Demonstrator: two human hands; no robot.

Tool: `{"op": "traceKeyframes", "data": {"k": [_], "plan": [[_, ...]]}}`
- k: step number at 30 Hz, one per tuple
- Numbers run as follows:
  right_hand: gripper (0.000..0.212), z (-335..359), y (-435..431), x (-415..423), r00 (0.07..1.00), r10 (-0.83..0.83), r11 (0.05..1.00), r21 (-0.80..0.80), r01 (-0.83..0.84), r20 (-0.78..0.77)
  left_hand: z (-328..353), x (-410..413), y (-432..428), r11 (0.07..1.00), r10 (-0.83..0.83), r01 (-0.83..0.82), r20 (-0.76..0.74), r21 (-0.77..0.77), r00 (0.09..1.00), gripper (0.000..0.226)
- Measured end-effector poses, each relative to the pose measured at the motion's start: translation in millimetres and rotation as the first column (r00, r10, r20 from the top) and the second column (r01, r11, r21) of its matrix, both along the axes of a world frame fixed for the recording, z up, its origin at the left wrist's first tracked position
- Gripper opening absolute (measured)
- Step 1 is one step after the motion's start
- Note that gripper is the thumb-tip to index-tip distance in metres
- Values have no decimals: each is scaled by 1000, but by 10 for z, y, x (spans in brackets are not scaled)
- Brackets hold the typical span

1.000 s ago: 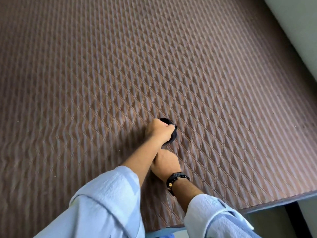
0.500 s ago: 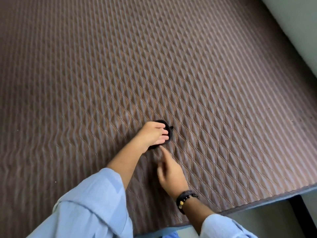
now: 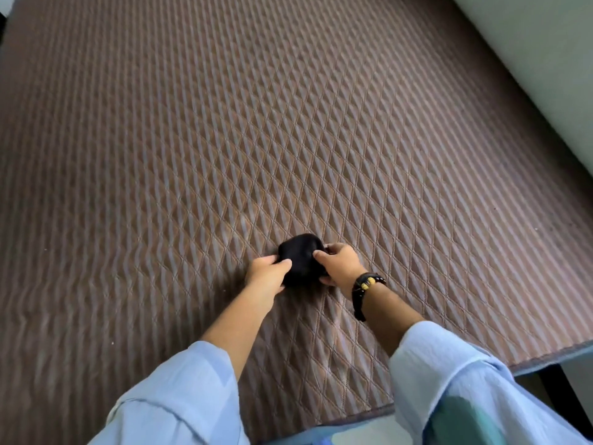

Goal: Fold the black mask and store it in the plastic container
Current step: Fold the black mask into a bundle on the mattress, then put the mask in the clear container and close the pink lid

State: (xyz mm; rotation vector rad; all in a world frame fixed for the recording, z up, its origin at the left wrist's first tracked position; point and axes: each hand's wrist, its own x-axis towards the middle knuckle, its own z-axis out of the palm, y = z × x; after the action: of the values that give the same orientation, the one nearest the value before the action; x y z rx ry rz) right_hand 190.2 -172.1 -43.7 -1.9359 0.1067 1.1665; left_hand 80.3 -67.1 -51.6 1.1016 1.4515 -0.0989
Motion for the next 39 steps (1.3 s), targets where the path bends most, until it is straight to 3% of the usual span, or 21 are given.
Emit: {"op": "traceKeyframes", "data": {"k": [2,5,9,14,17,21,24,28,31,34,37,39], "plan": [[5,140,-163,-76,975,-151,974,145,175,-166,147,-25,-65,989,54,-36,131,-141,990,49],[9,579,-542,-111,929,-304,901,251,353,-212,554,69,-286,958,6,81,305,-273,952,50],[14,1464,-1331,-16,917,-393,883,248,398,-72,1250,402,-837,943,-285,330,412,-40,865,38],[10,2704,-2520,-299,849,-499,862,204,465,174,2337,561,-1938,781,-590,614,460,117,663,32],[11,3398,-3420,-669,723,-649,759,274,591,238,3047,496,-2754,606,-737,783,467,140,488,29],[11,4169,-4556,-1350,541,-786,615,293,732,300,3949,283,-3809,305,-827,920,547,247,128,25],[14,4585,-5309,-2003,429,-858,504,296,812,282,4502,84,-4666,99,-839,915,527,390,-134,26],[39,4857,-6035,-2830,402,-881,465,297,834,250,4885,-229,-5684,-128,-812,846,436,518,-389,27],[27,4889,-6495,-3298,242,-929,339,377,862,280,4976,-508,-6311,-286,-735,781,395,556,-551,30],[17,4797,-7029,-3660,114,-932,243,362,900,343,4968,-872,-6964,-324,-692,777,425,539,-583,34],[12,4610,-7534,-3824,-15,-958,110,414,904,287,4872,-1164,-7462,-238,-731,856,496,458,-469,41],[8,4500,-7840,-3841,-109,-971,3,467,884,212,4763,-1311,-7742,-232,-766,902,503,363,-400,41]]}}
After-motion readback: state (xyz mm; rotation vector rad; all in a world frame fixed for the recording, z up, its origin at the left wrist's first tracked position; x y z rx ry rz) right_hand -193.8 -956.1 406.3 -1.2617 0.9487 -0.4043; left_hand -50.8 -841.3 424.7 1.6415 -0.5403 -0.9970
